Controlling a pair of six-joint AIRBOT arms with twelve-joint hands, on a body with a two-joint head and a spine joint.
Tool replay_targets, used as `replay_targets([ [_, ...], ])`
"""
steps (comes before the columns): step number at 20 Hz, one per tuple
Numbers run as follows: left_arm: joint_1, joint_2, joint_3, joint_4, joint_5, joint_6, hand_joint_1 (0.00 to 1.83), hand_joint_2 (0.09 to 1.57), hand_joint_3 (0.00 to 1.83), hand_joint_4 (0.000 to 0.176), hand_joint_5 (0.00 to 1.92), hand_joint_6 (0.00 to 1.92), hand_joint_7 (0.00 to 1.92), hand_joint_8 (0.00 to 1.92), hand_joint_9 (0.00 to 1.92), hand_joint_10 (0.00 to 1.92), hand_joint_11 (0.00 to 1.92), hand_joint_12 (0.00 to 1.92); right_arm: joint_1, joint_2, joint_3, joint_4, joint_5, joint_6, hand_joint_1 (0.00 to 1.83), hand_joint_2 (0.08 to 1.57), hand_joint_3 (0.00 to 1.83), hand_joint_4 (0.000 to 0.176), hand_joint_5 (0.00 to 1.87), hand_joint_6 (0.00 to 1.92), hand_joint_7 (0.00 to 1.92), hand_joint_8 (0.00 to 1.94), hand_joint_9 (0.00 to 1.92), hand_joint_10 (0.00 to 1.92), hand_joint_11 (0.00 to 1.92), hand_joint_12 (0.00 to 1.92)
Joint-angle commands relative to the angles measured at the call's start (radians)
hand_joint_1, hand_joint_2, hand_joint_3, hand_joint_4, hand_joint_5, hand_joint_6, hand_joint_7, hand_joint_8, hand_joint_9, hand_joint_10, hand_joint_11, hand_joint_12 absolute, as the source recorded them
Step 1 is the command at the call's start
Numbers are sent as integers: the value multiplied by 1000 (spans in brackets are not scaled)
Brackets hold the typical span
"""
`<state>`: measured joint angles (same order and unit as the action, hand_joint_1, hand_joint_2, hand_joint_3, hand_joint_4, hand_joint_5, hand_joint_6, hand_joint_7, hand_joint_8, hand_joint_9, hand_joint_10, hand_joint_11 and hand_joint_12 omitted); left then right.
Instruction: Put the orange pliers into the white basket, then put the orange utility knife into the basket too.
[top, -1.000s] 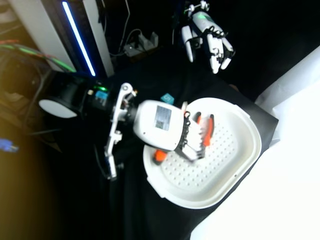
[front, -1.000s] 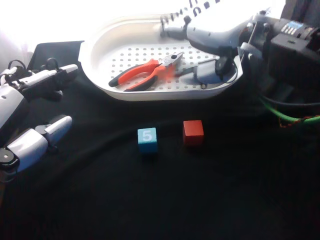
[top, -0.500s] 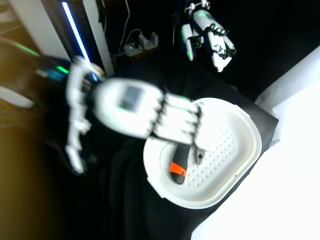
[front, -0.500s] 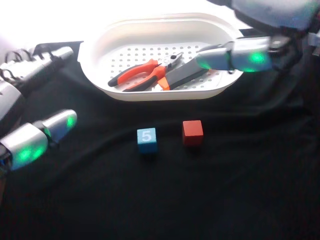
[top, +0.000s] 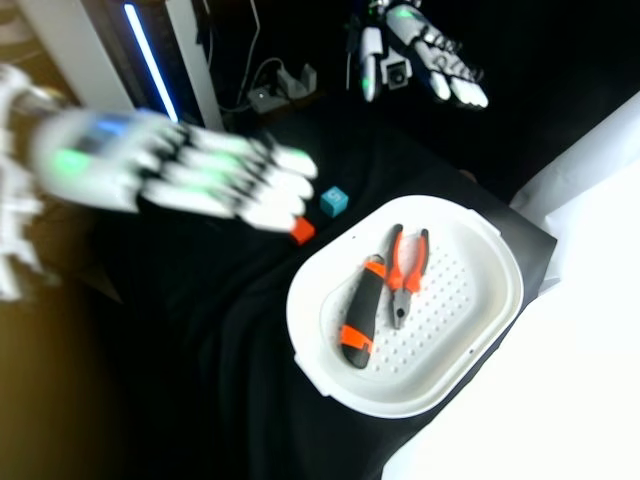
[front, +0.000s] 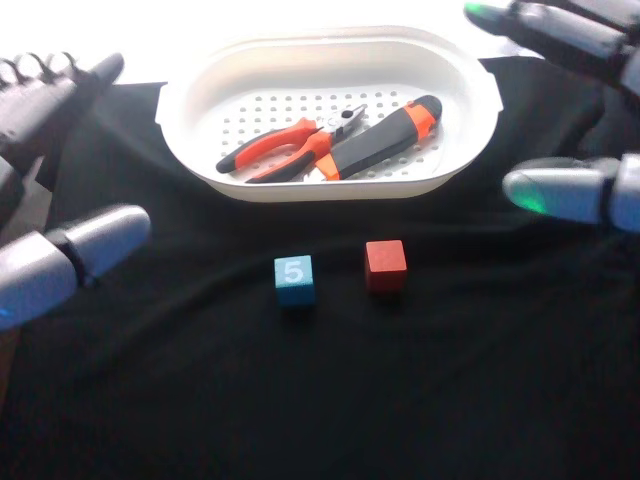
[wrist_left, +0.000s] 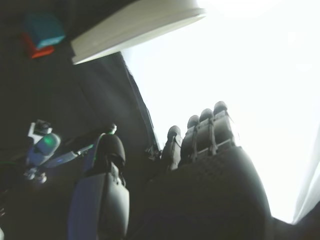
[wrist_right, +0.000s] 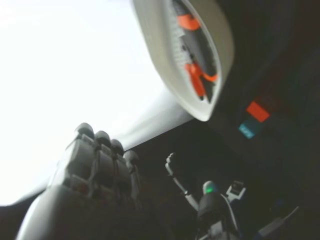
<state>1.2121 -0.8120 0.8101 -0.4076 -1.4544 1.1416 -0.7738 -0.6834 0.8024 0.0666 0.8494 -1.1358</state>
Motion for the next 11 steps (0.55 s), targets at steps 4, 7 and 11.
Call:
replay_targets([
  [4,18,29,-15,19,-178,2,310,1236,0,124,0,0,0,0,0,0,0,0,-25,29,-22,53,264,-2,213,1071,0,114,0,0,0,0,0,0,0,0],
  [7,39,44,-24,14,-214,4,298,1234,0,88,0,0,0,0,0,0,0,0,-28,30,-30,57,312,-2,218,1070,0,129,0,0,0,0,0,0,0,0],
  [11,47,52,-28,12,-240,5,289,1226,0,86,0,0,0,0,0,0,0,0,-38,41,-36,69,367,-2,260,1029,0,162,0,0,0,0,0,0,0,0],
])
